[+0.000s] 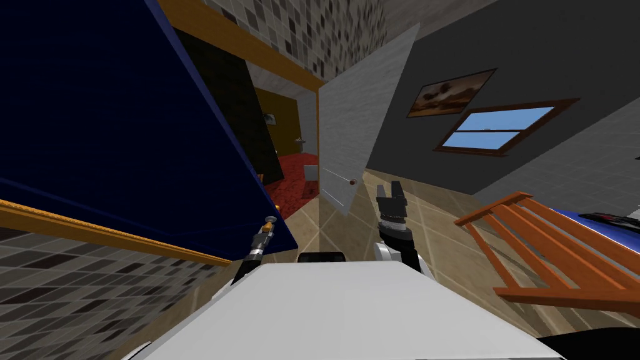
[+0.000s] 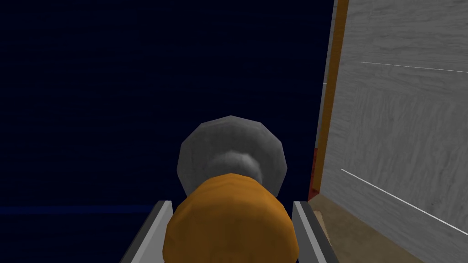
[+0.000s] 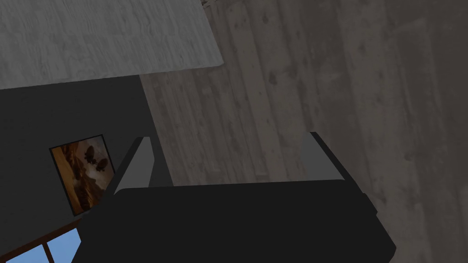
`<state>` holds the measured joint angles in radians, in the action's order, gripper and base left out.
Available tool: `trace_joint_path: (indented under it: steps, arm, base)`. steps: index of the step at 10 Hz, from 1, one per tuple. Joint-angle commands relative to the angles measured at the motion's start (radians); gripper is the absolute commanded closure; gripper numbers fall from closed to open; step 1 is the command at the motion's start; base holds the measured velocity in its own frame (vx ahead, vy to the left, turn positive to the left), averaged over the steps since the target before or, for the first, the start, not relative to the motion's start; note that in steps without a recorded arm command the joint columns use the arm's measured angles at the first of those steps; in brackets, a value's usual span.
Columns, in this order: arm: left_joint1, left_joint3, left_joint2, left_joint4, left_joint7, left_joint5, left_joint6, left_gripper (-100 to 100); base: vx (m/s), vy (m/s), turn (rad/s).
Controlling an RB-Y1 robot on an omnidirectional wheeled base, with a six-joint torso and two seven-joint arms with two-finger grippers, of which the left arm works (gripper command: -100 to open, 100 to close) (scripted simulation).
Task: Pull the door open
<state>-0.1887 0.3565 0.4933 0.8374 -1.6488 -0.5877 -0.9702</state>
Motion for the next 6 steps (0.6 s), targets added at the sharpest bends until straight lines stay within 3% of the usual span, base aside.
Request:
trace_joint_path:
  steps: [1, 6]
  arm:
    - [-0.013, 0.017, 0.013, -0.002, -0.018, 0.008, -0.022, 100]
    - [-0.04, 0.06, 0.053, -0.011, -0.068, 0.028, -0.082, 100]
  base:
    - [-0.189, 0.074, -0.107]
    - [-0.188, 0.049, -0.116]
